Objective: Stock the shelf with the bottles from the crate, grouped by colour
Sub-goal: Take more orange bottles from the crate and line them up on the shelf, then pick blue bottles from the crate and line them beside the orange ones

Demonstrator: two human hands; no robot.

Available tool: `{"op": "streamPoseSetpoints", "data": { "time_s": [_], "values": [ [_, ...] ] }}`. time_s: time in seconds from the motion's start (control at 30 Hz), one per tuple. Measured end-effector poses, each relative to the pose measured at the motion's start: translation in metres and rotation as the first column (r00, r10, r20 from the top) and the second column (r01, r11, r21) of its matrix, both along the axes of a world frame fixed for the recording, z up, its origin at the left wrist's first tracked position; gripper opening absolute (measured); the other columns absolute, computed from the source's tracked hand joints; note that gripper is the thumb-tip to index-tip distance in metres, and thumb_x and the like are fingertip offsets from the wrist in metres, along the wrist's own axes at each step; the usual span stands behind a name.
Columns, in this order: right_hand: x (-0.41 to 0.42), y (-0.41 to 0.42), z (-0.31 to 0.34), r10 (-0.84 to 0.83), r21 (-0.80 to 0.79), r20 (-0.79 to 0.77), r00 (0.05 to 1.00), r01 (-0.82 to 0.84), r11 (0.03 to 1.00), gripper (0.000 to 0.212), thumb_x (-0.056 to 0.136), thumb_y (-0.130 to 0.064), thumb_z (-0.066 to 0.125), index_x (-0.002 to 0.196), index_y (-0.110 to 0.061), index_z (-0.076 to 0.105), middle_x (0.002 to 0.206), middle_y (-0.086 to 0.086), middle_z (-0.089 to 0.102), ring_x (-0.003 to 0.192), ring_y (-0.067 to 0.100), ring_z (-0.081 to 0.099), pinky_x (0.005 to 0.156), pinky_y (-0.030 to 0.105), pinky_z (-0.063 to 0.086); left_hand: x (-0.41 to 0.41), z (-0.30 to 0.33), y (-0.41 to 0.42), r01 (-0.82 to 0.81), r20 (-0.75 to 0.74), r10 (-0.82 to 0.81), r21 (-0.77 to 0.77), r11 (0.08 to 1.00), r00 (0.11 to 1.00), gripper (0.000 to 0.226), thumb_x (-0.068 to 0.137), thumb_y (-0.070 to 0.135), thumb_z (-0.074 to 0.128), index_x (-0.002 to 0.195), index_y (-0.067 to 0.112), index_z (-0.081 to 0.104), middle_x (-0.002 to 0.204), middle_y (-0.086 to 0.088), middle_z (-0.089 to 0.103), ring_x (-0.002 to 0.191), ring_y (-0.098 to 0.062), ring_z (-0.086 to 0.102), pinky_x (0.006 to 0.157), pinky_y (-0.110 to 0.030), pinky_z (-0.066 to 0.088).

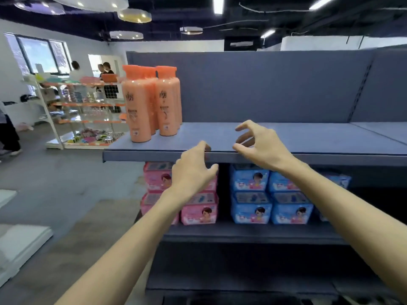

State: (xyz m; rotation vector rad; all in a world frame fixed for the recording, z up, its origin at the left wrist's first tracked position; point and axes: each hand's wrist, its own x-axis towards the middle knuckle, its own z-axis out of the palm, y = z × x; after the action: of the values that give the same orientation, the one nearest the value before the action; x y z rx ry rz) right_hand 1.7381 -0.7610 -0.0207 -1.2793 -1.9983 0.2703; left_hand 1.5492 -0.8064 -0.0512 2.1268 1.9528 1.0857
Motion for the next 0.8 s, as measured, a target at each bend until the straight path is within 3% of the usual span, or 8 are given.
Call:
{"op": "streamPoseSetpoints", "data": {
  "time_s": [0.2, 0.37, 0.6, 0.8],
  "values": [
    [0.065, -0.014, -0.079, -0.033, -0.148, 0.086, 0.996, 0.045, 0.988, 0.036, 0.088, -0.029, 0.070, 0.120, -0.023, 0.056, 0.100, -0.007, 0.071, 0.082, 0.006, 0.068, 0.081, 0.028, 0.054, 0.073, -0.083, 0.007, 0.121, -0.010, -0.125, -0.189, 0.975, 0.992, 0.038, 0.081, 0.039, 0.065, 0.116, 0.029, 0.052, 0.106, 0.011, 0.066, 0.101, -0.020, 0.062, 0.081, -0.038, 0.051],
    [0.111, -0.022, -0.173, -0.046, -0.356, 0.111, 0.993, 0.083, 0.931, 0.038, 0.091, -0.030, 0.068, 0.126, -0.022, 0.052, 0.102, -0.007, 0.068, 0.080, 0.005, 0.066, 0.075, 0.031, 0.056, 0.117, -0.178, 0.007, 0.155, -0.022, -0.179, -0.409, 0.899, 0.984, 0.038, 0.085, 0.037, 0.065, 0.118, 0.025, 0.050, 0.108, 0.007, 0.064, 0.099, -0.021, 0.061, 0.081, -0.040, 0.051],
    [0.141, -0.046, -0.360, -0.020, -0.681, 0.145, 0.989, 0.114, 0.723, 0.043, 0.086, -0.026, 0.072, 0.125, -0.022, 0.055, 0.095, -0.007, 0.067, 0.076, 0.008, 0.067, 0.085, 0.035, 0.055, 0.138, -0.351, -0.028, 0.074, -0.078, -0.197, -0.743, 0.665, 0.977, 0.041, 0.083, 0.032, 0.066, 0.119, 0.022, 0.050, 0.107, 0.001, 0.063, 0.100, -0.029, 0.061, 0.073, -0.036, 0.043],
    [0.158, -0.078, -0.515, 0.078, -0.842, 0.222, 0.972, 0.151, 0.518, 0.053, 0.087, -0.028, 0.070, 0.136, -0.026, 0.049, 0.104, -0.005, 0.066, 0.095, 0.020, 0.066, 0.085, 0.035, 0.053, 0.138, -0.486, -0.068, -0.017, -0.141, -0.236, -0.886, 0.463, 0.962, 0.048, 0.087, 0.028, 0.062, 0.131, 0.022, 0.045, 0.121, -0.004, 0.062, 0.111, -0.033, 0.060, 0.085, -0.039, 0.047]
  ]
}}
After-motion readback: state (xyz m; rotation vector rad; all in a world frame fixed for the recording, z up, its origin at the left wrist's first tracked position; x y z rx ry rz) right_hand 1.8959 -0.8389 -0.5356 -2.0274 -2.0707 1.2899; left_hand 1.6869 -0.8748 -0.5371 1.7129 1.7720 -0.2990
